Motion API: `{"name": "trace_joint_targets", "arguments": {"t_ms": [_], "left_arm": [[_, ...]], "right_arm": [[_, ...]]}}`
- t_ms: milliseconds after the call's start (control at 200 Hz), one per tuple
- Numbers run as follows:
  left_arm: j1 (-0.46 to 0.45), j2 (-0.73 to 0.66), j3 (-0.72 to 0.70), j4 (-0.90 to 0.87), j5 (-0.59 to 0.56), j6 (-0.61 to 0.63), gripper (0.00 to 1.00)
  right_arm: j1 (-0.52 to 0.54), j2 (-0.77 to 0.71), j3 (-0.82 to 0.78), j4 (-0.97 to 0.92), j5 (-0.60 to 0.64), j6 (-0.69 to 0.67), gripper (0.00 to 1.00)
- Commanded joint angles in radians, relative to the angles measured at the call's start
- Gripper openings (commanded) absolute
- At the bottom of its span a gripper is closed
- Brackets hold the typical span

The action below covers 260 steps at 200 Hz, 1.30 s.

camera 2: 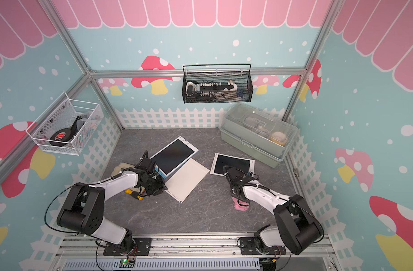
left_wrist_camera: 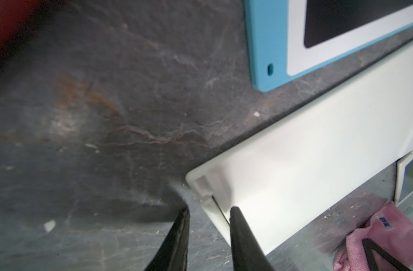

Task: Wipe the drawing tablet
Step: Place the cleaning item at the center of the board, then move the drawing tablet to the center of the board.

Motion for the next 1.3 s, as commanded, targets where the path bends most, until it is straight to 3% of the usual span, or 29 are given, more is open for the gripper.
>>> {"name": "trace_joint_targets", "arguments": {"t_ms": [0, 230, 330, 555, 660, 820, 1031, 1296], "left_arm": [[-0.011, 0.031, 0.015, -0.035, -0.024, 0.016, 0.32], [-0.023, 0.095, 0.075, -0.031, -0.033, 0.020, 0.32], [-0.036, 0.089, 0.096, -0.043, -0.041, 0.012, 0.34], [-0.091, -0.038, 0.194, -0.164, -0.155, -0.036, 0.58], [-0.120, -0.030, 0.282, -0.166, -0.157, -0.058, 0.61], [-0.219, 0.130, 0.473, -0.046, -0.041, -0.057, 0.61], [-0.306, 0.399, 0.734, 0.063, 0.038, -0.044, 0.61], [-0.329, 0.642, 0.947, 0.154, 0.115, -0.044, 0.64]], "right_arm": [[-0.032, -0.063, -0.015, -0.076, 0.000, 0.036, 0.32], [-0.062, -0.130, 0.042, -0.209, 0.151, 0.068, 0.62], [-0.082, -0.134, 0.084, -0.226, 0.182, 0.063, 0.69], [-0.106, -0.132, 0.223, -0.205, 0.273, -0.071, 0.78], [-0.149, -0.142, 0.229, -0.102, 0.218, -0.184, 0.82], [-0.260, -0.154, 0.142, 0.183, -0.034, -0.339, 0.80], [-0.401, -0.068, 0.040, 0.415, -0.235, -0.377, 0.76], [-0.483, 0.028, 0.015, 0.482, -0.307, -0.356, 0.76]]}}
